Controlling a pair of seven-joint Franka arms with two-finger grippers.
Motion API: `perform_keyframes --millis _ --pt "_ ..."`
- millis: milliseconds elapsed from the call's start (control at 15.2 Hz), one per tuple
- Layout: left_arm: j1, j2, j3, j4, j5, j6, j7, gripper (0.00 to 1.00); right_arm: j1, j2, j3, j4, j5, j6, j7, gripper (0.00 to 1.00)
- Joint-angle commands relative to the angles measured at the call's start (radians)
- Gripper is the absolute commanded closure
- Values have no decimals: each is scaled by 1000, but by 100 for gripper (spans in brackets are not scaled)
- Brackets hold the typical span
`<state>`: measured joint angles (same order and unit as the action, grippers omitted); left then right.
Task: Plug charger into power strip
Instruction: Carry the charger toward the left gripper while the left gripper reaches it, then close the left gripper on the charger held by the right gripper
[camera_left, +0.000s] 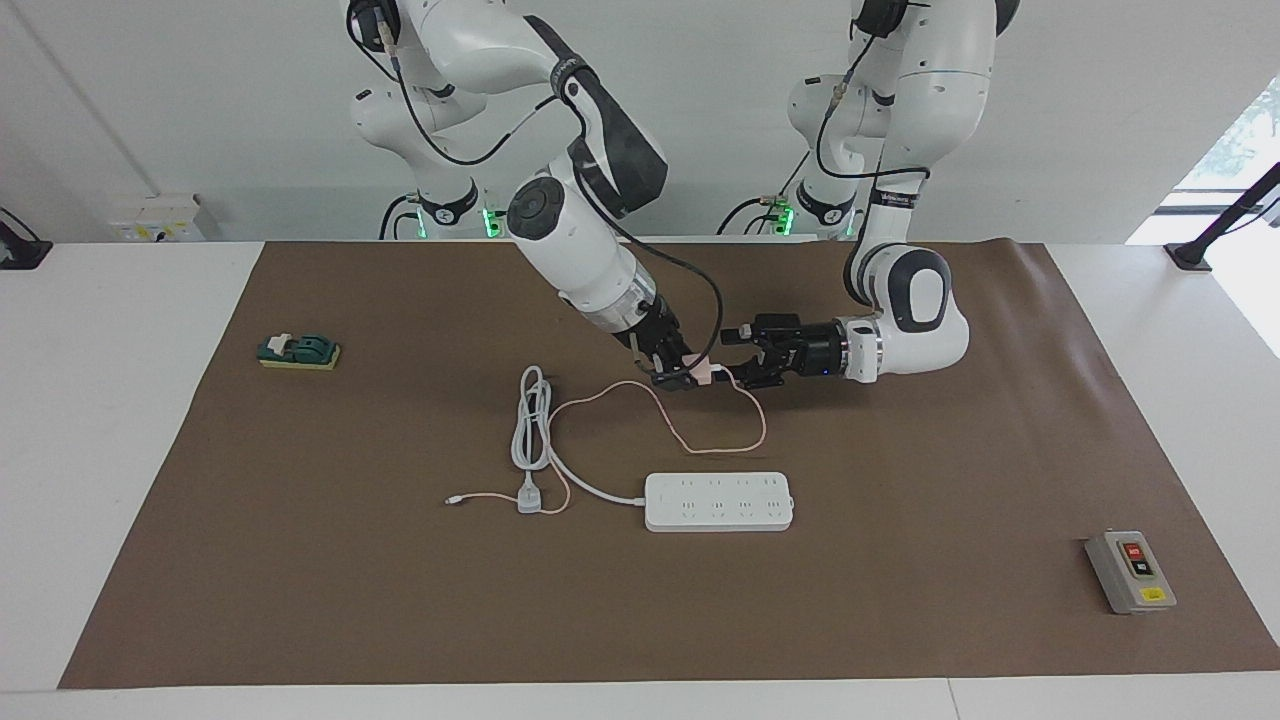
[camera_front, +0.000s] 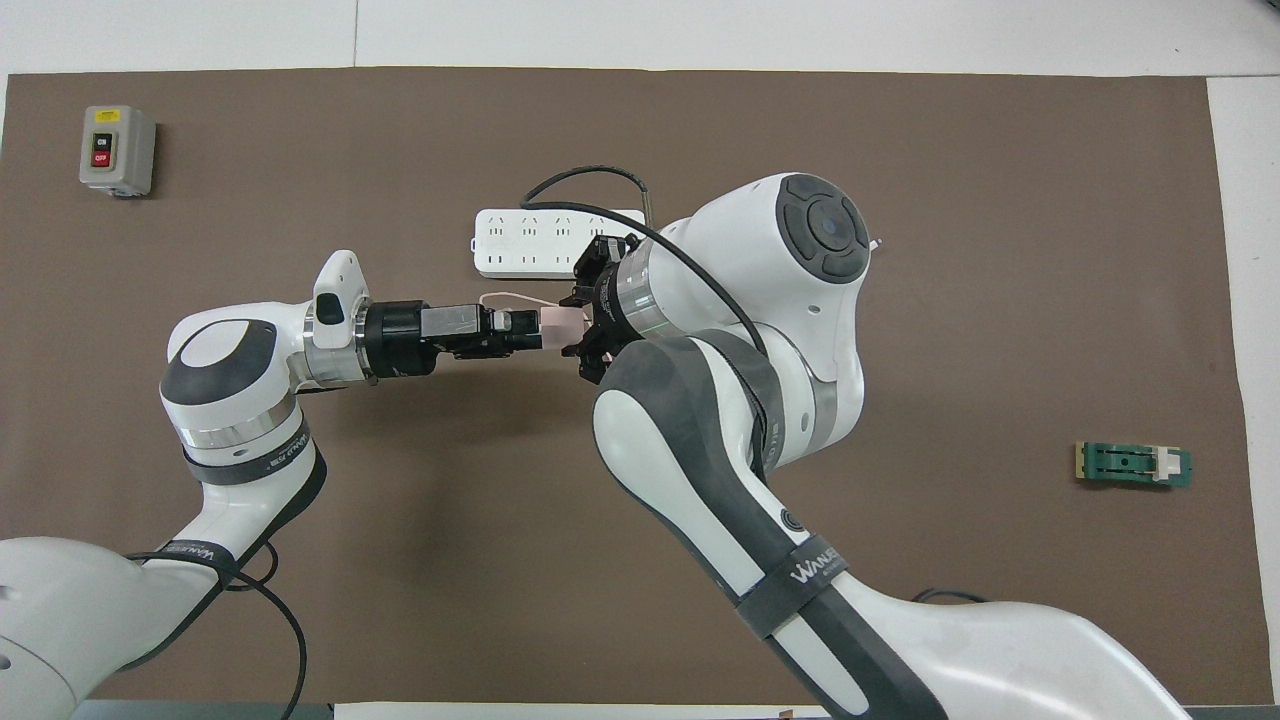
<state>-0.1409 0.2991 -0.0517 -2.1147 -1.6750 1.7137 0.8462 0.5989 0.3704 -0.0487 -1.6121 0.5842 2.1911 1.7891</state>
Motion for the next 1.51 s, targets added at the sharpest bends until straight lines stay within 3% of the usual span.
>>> perform_keyframes --millis 0,855,986,1249,1315,1447 --pt "-26 17 26 13 -19 -19 19 0 -1 10 -3 15 20 10 13 100" --pt "-55 17 41 13 -20 -23 8 0 -1 10 -3 1 19 32 13 100" --pt "-66 17 50 15 -20 -25 10 15 -2 10 -3 1 19 35 12 100" --pt "-66 17 55 13 -19 -17 17 88 -2 10 -3 -2 19 38 12 100" --pt "-66 17 55 15 -17 -14 17 100 -2 10 -3 -3 19 41 12 100" --pt "-66 17 55 13 -17 -16 19 100 -2 10 -3 -3 19 41 12 100"
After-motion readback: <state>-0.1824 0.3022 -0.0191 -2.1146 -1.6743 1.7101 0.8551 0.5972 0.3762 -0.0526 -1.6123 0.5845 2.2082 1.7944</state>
